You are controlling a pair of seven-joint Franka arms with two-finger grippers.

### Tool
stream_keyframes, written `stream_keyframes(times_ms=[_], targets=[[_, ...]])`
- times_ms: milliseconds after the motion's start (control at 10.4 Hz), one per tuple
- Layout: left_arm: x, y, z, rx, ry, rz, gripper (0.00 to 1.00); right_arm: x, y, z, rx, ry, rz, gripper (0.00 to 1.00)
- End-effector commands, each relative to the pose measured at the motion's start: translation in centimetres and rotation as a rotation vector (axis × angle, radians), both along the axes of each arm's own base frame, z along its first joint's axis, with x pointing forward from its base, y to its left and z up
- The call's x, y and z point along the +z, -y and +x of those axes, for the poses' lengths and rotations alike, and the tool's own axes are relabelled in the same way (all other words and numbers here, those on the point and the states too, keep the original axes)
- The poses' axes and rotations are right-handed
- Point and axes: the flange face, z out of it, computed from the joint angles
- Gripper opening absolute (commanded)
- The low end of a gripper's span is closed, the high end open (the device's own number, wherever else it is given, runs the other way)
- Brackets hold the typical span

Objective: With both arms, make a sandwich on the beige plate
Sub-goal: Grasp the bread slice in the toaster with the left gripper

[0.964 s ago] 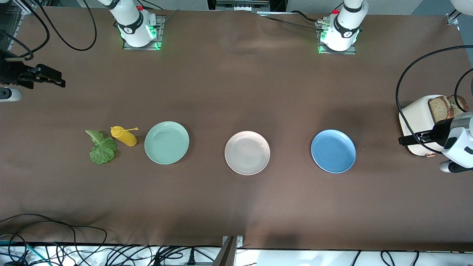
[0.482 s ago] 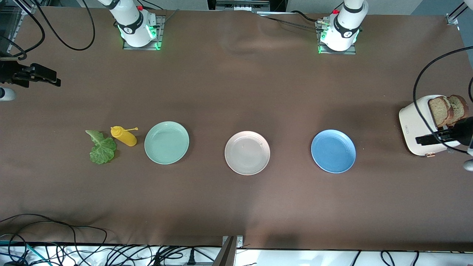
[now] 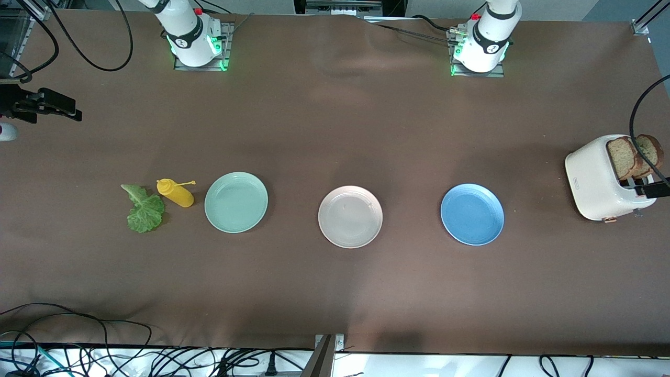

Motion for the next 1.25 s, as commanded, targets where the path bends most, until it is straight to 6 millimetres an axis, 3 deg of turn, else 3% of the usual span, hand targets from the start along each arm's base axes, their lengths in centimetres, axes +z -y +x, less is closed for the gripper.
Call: stream_keyframes(times_ms=[0,96,482,1156], targets=[[-2.4,-2.5,-0.5,-0.012,-0.050,0.027,1.00,0.9,-0.1,-0.4,0.020,0.001,0.001,1.00],[-3.5,-3.7,-0.7,0.008,-0.061,0.014,1.00,0.9,-0.3,-0.4,0.023,0.000,0.001,1.00],[-9.7,-3.3,-2.0,0.006,-0.195,-0.014,1.00,0.9,-0.5,-0.4,0.026,0.001,0.001,1.00],[-11.6,-4.8,-4.2,-0.045,-0.325,-0.004,0.92,0.9,-0.7,-0.4,0.030,0.000,0.002,1.00]])
